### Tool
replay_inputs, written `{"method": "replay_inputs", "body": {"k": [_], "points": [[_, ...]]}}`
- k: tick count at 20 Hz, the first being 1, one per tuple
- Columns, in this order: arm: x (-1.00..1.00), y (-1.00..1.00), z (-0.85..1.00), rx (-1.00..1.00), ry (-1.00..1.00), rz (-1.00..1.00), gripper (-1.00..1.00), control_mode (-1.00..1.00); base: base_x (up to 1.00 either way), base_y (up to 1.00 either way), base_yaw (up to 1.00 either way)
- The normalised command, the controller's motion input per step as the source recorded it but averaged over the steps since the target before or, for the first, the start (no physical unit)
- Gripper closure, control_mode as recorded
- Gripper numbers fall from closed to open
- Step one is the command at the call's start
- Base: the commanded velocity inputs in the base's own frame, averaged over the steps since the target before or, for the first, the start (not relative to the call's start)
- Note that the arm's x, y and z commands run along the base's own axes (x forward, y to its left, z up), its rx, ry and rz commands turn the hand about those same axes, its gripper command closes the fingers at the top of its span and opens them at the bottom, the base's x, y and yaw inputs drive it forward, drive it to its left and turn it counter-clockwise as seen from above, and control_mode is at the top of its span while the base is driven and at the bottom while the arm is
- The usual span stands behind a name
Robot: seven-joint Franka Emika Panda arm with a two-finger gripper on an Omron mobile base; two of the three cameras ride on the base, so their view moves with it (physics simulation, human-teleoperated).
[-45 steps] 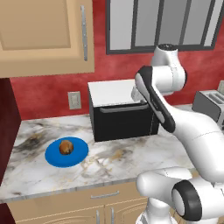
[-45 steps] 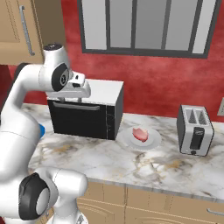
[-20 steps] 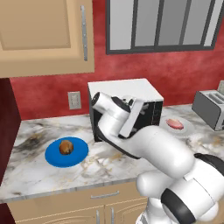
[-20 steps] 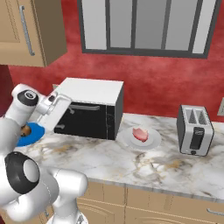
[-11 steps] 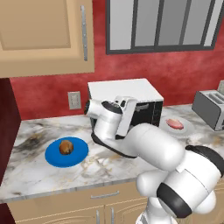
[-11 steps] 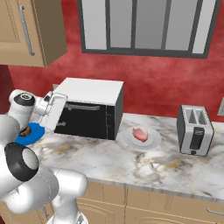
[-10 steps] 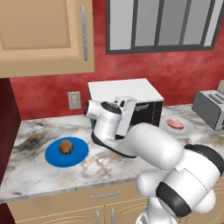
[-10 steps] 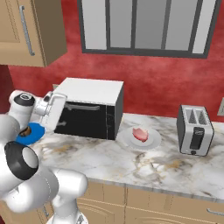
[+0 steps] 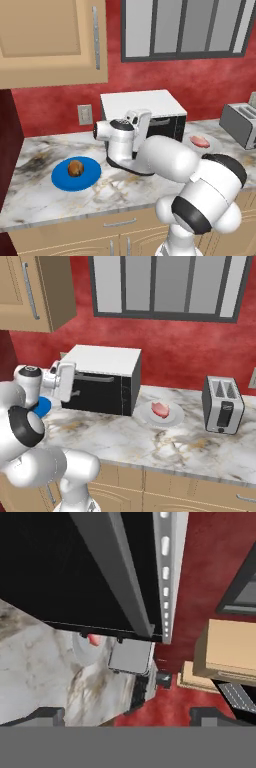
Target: Open the toaster oven door. Place the bread on the bottom rack in the toaster oven and place the steak on the top rack.
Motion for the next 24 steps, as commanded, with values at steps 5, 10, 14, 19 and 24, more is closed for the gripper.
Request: {"method": "replay_inputs", "body": {"k": [5,10,14,19,24], "points": [[0.44,0.0,-0.24,-0.07,-0.08,0.05,-1.0,-1.0,0.0,0.0,0.0],[0.34,0.0,-0.29,-0.06,-0.04,0.07,-1.0,-1.0,0.0,0.0,0.0],[0.33,0.0,-0.03,-0.02,0.0,0.02,-1.0,-1.0,0.0,0.0,0.0],[0.5,0.0,0.0,-0.02,0.0,0.02,-1.0,-1.0,0.0,0.0,0.0],[0.42,0.0,-0.28,-0.04,0.0,0.02,1.0,-1.0,0.0,0.0,0.0]]}}
